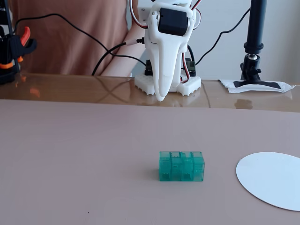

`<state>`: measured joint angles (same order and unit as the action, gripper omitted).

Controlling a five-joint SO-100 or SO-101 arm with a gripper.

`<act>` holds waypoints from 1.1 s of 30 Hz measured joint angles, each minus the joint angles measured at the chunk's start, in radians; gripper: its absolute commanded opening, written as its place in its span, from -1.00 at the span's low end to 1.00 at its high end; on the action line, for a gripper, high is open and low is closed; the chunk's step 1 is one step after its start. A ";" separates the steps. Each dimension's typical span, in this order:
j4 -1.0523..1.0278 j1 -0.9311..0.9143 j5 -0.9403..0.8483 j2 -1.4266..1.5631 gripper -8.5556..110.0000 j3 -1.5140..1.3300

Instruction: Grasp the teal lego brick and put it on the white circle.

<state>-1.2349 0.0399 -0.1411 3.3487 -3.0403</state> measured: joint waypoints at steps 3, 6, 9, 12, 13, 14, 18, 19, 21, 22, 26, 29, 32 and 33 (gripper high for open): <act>0.000 0.000 0.000 0.000 -0.86 0.000; 0.000 0.000 0.000 0.000 -0.86 0.000; 0.000 0.000 0.000 0.000 -0.86 0.000; 0.000 0.000 0.000 0.000 -0.86 0.000; 0.000 0.000 0.000 0.000 -0.86 0.000; 0.000 0.000 0.000 0.000 -0.86 0.000; 0.000 0.000 0.000 0.000 -0.86 0.000; 0.000 0.000 0.000 0.000 -0.86 0.000; 0.000 0.000 0.000 0.000 -0.86 0.000; 0.000 0.000 -0.003 0.000 -0.86 0.000; 0.000 0.015 -0.012 0.000 -0.86 0.000; 0.000 0.018 0.009 0.000 -0.86 0.000; 0.000 0.038 0.025 0.000 -0.86 0.008; 0.000 0.051 0.028 0.000 -0.86 0.025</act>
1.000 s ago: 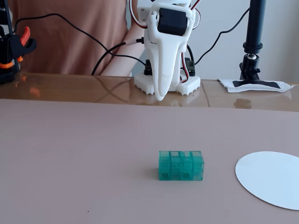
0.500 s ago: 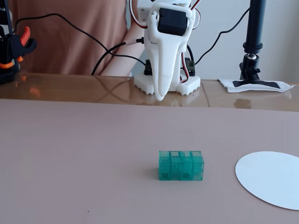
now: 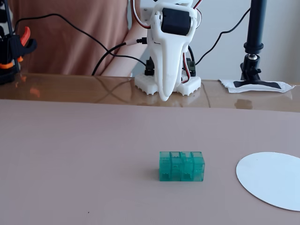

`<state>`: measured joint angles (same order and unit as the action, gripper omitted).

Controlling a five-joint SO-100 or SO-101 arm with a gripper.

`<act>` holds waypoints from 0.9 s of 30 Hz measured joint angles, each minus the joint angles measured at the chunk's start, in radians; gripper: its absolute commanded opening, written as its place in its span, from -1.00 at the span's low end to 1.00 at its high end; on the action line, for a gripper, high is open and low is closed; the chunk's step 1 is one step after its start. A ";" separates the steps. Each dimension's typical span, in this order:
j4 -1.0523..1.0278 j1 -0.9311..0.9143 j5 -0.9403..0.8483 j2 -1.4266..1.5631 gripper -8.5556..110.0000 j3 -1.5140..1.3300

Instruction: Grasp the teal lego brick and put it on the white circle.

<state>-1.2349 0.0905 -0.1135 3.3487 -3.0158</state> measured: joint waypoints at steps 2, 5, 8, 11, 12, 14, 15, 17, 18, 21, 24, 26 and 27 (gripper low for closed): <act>0.002 0.020 0.003 -0.046 -0.86 0.055; 0.049 0.035 0.012 -0.186 -0.86 0.158; 0.104 0.023 0.029 -0.359 -0.86 0.276; 0.132 0.018 0.072 -0.555 -0.86 0.411; 0.135 0.018 0.089 -0.623 -0.86 0.459; 0.137 0.018 0.120 -0.762 -0.86 0.555; 0.137 0.018 0.130 -0.831 -0.86 0.601; 0.137 0.018 0.144 -0.971 -0.86 0.690; 0.133 0.020 0.144 -1.040 -0.86 0.732; 0.074 0.032 0.110 -1.246 -0.86 0.865; -0.002 0.028 0.095 -1.443 -0.85 1.003; -0.052 0.017 0.086 -1.577 -0.78 1.097; -0.066 0.020 0.074 -1.628 -0.72 1.131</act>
<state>-1.3008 0.1104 -0.0399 1.7211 -1.8853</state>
